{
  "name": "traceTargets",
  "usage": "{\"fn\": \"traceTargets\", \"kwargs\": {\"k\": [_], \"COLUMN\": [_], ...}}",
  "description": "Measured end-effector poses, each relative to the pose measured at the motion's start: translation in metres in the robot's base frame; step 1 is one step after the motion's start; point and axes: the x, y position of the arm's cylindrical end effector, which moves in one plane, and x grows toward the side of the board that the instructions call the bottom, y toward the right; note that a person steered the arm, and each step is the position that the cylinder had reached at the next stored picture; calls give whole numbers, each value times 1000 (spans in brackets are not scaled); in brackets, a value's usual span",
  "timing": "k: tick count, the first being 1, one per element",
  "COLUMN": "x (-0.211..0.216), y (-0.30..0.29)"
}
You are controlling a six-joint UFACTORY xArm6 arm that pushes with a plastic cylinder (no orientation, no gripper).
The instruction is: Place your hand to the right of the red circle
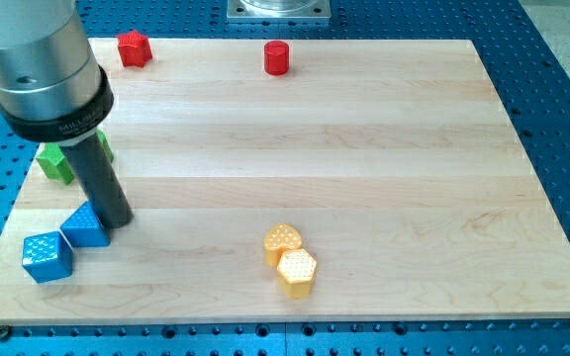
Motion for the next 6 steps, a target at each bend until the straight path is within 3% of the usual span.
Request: {"fn": "traceTargets", "kwargs": {"k": [2, 5, 6], "x": [9, -120, -171], "y": [6, 257, 298]}}
